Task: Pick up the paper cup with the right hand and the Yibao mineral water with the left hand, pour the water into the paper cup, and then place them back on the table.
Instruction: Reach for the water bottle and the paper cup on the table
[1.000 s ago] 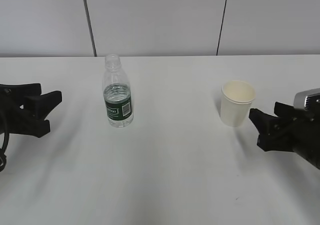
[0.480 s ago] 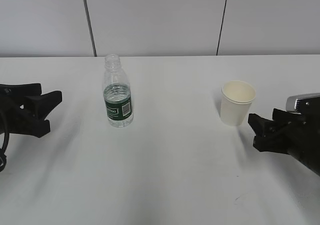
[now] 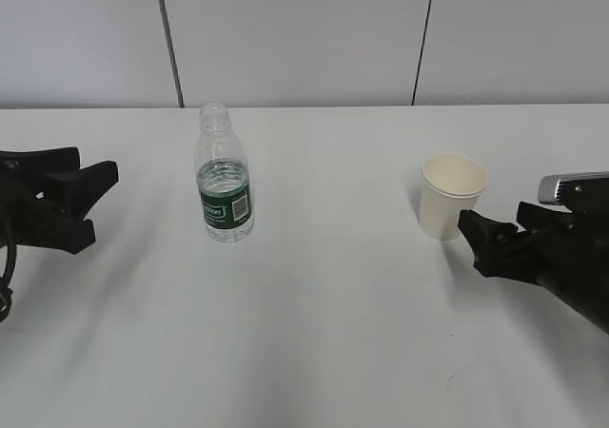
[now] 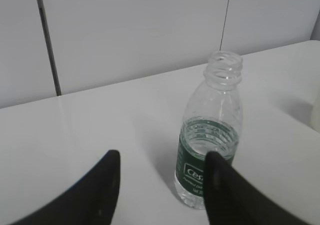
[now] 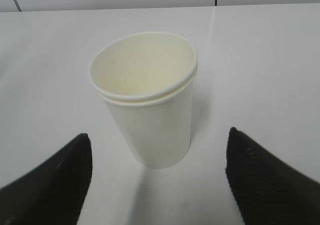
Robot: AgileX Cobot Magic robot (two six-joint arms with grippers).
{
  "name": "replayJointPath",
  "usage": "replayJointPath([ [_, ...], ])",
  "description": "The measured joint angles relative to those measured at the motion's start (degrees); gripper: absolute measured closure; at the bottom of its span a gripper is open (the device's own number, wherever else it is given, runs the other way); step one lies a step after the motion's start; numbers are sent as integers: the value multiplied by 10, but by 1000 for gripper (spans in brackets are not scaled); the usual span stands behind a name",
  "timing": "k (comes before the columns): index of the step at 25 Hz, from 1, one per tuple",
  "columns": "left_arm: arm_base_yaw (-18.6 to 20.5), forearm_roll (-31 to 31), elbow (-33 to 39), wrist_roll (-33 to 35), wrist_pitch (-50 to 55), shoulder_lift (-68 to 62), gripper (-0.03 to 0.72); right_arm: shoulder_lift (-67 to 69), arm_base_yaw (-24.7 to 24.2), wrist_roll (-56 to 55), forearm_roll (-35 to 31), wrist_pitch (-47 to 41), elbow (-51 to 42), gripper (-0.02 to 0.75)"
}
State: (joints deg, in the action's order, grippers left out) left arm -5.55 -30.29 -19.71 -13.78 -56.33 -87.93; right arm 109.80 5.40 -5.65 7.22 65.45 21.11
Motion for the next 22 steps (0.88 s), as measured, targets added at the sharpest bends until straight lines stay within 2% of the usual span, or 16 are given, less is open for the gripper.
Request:
replayJointPath([
  [22, 0, 0, 0, 0, -30, 0, 345, 115, 0, -1, 43, 2, 114, 76],
])
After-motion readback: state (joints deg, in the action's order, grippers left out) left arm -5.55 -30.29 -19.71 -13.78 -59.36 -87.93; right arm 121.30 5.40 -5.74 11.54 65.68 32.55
